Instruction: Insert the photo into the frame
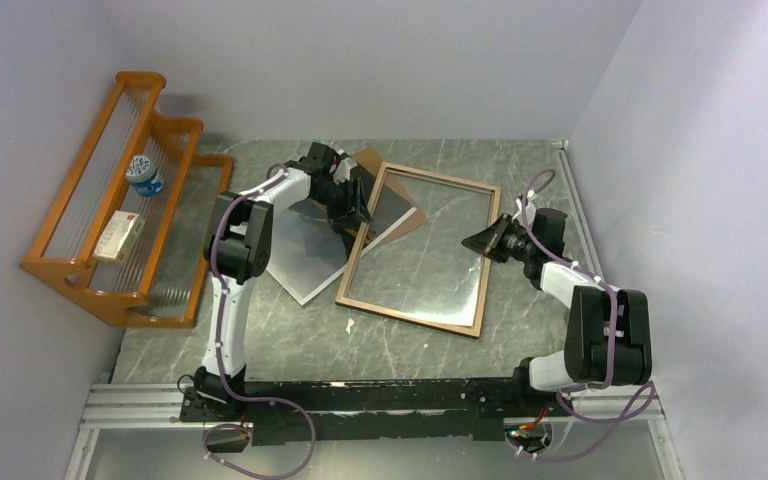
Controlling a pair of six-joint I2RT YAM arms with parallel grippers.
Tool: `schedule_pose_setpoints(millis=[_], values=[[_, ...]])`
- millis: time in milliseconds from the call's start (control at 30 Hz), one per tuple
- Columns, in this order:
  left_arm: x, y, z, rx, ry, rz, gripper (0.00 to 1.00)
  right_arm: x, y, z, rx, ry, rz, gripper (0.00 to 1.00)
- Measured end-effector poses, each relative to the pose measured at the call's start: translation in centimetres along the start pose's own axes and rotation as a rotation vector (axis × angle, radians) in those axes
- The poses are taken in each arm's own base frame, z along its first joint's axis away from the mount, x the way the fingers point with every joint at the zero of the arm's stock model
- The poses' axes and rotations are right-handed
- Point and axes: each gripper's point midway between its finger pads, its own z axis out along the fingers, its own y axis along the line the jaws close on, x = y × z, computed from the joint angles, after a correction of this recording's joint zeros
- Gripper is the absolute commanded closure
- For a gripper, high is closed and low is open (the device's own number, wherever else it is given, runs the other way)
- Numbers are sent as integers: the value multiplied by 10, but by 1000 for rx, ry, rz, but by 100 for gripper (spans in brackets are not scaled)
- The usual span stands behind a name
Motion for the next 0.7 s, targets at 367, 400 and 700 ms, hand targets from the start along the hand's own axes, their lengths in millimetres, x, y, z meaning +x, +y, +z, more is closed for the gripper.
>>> schedule_pose_setpoints(millis=[367, 400, 700], values=[[0, 1, 0, -4, -1, 0, 47, -1, 4, 0, -23, -11, -23, 100], [0, 1, 0, -4, -2, 0, 47, -1, 4, 0, -23, -11, -24, 100], [0, 2, 1, -7, -1, -1, 49, 0, -5, 7, -15, -5, -11, 100]])
